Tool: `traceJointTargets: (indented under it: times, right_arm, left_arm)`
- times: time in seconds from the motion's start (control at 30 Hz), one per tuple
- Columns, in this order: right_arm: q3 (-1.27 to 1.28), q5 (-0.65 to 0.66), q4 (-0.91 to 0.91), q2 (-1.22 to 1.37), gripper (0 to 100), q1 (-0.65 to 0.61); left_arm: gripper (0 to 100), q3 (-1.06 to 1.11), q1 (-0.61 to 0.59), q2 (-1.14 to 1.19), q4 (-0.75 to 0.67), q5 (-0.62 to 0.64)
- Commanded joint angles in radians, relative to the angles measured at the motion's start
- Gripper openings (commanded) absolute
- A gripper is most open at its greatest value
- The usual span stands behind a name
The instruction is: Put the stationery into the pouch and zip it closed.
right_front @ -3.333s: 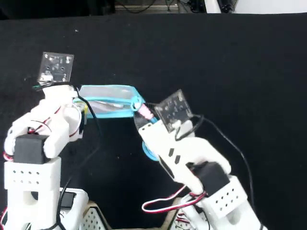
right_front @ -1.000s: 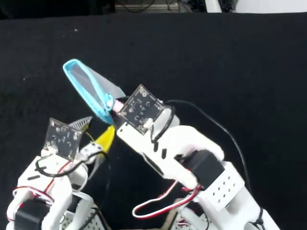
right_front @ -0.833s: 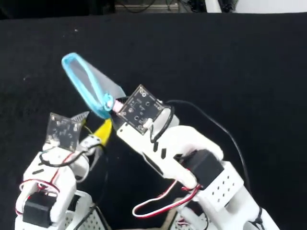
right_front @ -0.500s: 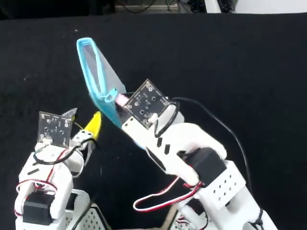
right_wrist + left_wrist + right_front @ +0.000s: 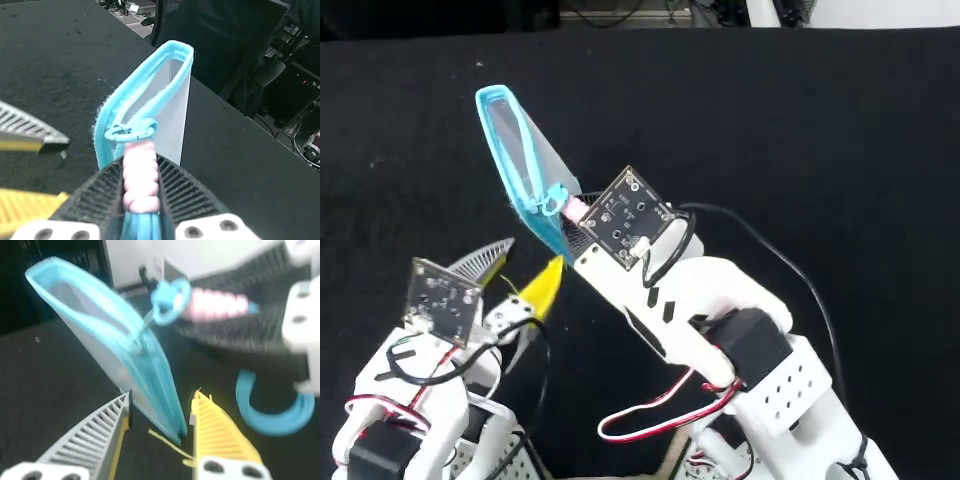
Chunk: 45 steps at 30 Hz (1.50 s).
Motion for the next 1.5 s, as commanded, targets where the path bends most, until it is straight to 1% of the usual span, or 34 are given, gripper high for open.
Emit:
traceJointTargets:
  times: [0.0, 0.23, 0.43, 0.6, 0.67, 0.77, 0.83, 1.0, 1.17, 1.37, 1.47]
  right_arm:
    - [-0.008, 0.005, -0.015, -0.035, 1.0, 0.026]
    - [-0.008, 0.005, -0.015, -0.035, 1.0, 0.026]
    - [-0.008, 0.005, -0.015, -0.030, 1.0, 0.028]
    - [0.007, 0.005, -0.015, -0.030, 1.0, 0.028]
    - [0.010, 0.005, -0.015, -0.035, 1.0, 0.028]
    - [0.008, 0.005, -0.017, -0.035, 1.0, 0.028]
    - [0.008, 0.005, -0.021, -0.030, 1.0, 0.028]
    - [0.001, 0.005, -0.025, -0.028, 1.0, 0.026]
    - [0.001, 0.003, -0.043, -0.031, 1.0, 0.026]
    - [0.005, 0.003, -0.038, -0.035, 1.0, 0.028]
    - [0.005, 0.003, -0.037, -0.035, 1.0, 0.028]
  left_arm:
    - [20, 0.071, -0.031, 0.002, -0.143, 0.051]
    - [20, 0.130, -0.033, 0.003, -0.239, 0.054]
    - [20, 0.236, -0.035, 0.003, -0.348, 0.052]
    - [20, 0.260, -0.038, 0.003, -0.370, 0.052]
    - [20, 0.263, -0.070, 0.003, -0.374, 0.055]
    - [20, 0.288, -0.148, 0.003, -0.430, 0.057]
    - [20, 0.297, -0.173, 0.002, -0.448, 0.054]
    - [20, 0.234, -0.162, -0.006, -0.396, 0.060]
    - [20, 0.245, -0.076, 0.005, -0.404, 0.060]
    - [20, 0.329, -0.067, 0.049, -0.559, 0.061]
    - [19, 0.331, -0.067, 0.068, -0.566, 0.061]
